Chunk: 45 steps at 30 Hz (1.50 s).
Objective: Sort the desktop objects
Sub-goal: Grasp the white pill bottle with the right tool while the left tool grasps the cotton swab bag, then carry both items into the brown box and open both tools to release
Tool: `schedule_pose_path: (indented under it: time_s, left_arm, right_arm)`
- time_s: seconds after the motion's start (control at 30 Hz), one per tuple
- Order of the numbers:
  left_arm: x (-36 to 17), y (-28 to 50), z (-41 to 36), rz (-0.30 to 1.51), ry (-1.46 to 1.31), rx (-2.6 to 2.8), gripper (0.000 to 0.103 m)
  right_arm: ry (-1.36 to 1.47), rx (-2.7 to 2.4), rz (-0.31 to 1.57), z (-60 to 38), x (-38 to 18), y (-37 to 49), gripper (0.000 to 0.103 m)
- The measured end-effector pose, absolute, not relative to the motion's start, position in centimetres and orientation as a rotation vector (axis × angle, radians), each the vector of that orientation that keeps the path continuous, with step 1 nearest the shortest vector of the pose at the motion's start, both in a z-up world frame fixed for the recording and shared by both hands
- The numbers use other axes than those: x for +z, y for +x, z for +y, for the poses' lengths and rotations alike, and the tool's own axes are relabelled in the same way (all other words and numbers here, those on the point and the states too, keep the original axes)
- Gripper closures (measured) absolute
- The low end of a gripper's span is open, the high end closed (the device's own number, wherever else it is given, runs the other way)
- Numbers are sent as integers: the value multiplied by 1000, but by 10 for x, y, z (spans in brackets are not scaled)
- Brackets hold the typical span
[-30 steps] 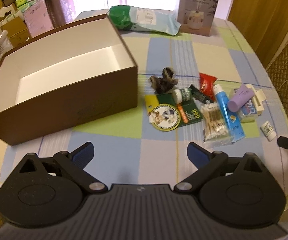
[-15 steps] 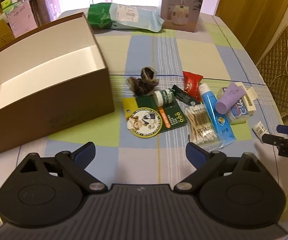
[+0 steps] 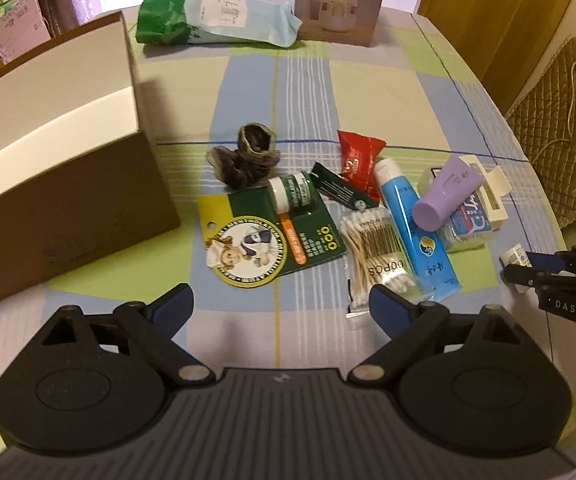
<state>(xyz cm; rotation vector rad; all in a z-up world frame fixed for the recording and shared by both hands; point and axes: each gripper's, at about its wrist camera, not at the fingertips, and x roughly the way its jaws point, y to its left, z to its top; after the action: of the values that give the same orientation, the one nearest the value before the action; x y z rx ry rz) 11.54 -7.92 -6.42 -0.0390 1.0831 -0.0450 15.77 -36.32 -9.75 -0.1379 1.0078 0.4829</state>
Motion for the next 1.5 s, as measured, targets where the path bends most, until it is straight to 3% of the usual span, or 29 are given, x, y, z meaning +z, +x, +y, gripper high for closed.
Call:
schedule_pose_path:
  time_s: [0.2, 0.33, 0.77, 0.9, 1.07, 1.1, 1.13, 1.5]
  left_arm:
    - [-76, 122, -91, 1099, -61, -89, 12]
    - [-84, 129, -101, 1108, -78, -134, 24]
    - [-106, 149, -123, 1128, -128, -178, 28]
    - [-117, 156, -126, 1140, -139, -161, 37]
    - [-121, 158, -132, 1106, -76, -149, 58]
    - [-121, 156, -133, 1104, -61, -150, 70]
    - [-121, 154, -133, 1104, -49, -152, 75]
    - [-109, 97, -124, 1158, 1, -203, 86]
  right_arm:
    - [-129, 471, 1024, -374, -96, 154, 73]
    - [-116, 458, 1032, -381, -94, 152, 73]
    - [-94, 447, 1036, -395, -92, 149, 73]
    - [-92, 456, 1033, -396, -93, 151, 73]
    - [-98, 474, 1035, -397, -94, 152, 73]
    - [-99, 478, 1035, -397, -94, 152, 73]
    - [-99, 482, 1035, -397, -95, 152, 73]
    - [-98, 555, 1078, -389, -94, 150, 73]
